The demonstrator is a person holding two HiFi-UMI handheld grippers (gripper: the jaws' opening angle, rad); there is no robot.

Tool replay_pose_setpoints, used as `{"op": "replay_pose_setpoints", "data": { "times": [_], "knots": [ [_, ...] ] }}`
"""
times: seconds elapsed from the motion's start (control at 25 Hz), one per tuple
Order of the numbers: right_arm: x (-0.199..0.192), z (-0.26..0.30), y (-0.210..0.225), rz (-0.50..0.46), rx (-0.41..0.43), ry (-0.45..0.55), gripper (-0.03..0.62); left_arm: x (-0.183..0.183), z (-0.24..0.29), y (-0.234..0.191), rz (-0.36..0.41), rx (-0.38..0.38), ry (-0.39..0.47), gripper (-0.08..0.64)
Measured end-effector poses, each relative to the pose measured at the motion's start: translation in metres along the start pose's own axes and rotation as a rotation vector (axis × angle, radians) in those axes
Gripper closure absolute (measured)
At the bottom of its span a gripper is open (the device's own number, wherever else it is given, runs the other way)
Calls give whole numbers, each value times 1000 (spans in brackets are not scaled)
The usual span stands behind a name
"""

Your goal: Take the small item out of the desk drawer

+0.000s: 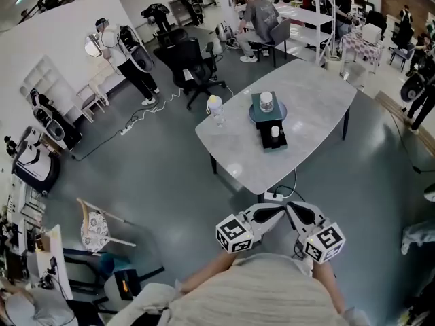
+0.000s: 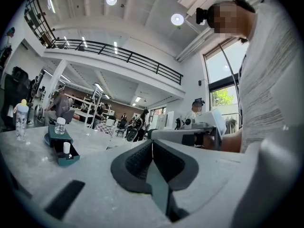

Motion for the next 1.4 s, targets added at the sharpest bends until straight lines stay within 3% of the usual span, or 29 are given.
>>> {"op": "replay_pose_setpoints", "data": {
  "times": [1.08,1.4],
  "knots": [
    [-4,-141,166,-64,99,-52,581,36,208,56,-80,129,57,543],
    [-4,-118,202,-36,115,-54,581,35,230,21,-118,147,55,543]
  ]
}}
Point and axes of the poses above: the fingertips, and each gripper's own axes: z forward along the fingers, y to its right, x out of its top, the point moved 3 cm from there along -z, backward along the fingers, and after that the axes turned 12 degrees about -y, right-handed, at the moved point
